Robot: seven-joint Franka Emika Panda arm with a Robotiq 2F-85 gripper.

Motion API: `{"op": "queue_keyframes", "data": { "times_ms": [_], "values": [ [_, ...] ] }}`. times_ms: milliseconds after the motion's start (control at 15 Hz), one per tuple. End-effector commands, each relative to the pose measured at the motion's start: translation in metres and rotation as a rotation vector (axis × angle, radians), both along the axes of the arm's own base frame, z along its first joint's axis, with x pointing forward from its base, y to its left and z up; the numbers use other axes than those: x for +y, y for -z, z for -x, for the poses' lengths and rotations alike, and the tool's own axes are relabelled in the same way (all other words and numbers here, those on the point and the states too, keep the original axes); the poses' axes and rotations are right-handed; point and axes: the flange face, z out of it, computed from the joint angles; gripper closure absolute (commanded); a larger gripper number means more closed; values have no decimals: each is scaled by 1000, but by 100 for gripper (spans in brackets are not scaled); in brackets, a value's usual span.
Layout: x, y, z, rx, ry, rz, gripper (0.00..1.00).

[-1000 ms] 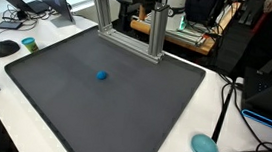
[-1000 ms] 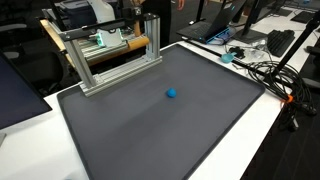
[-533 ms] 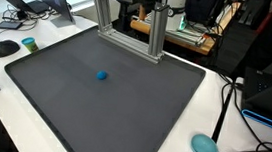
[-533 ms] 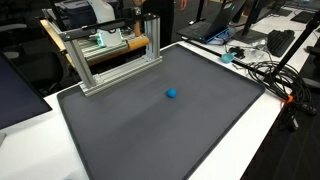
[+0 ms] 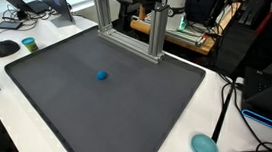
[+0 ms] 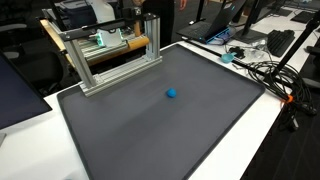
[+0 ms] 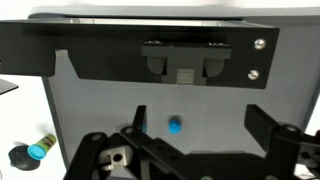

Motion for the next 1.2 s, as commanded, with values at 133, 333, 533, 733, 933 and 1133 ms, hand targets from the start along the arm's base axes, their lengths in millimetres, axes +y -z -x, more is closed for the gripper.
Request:
{"op": "queue_keyframes", "data": {
  "times_ms": [133, 333, 533, 733, 933, 1133],
  "values": [
    [-29, 29, 13, 42, -100, -153, 0],
    [-31, 46, 19, 77, -113, -178, 0],
    [-30, 57, 24, 70, -83, -155, 0],
    [-31, 58, 16, 81, -81, -143, 0],
    [-30, 59, 18, 72, -80, -141, 0],
    [-29, 58, 18, 71, -87, -149, 0]
  ]
}}
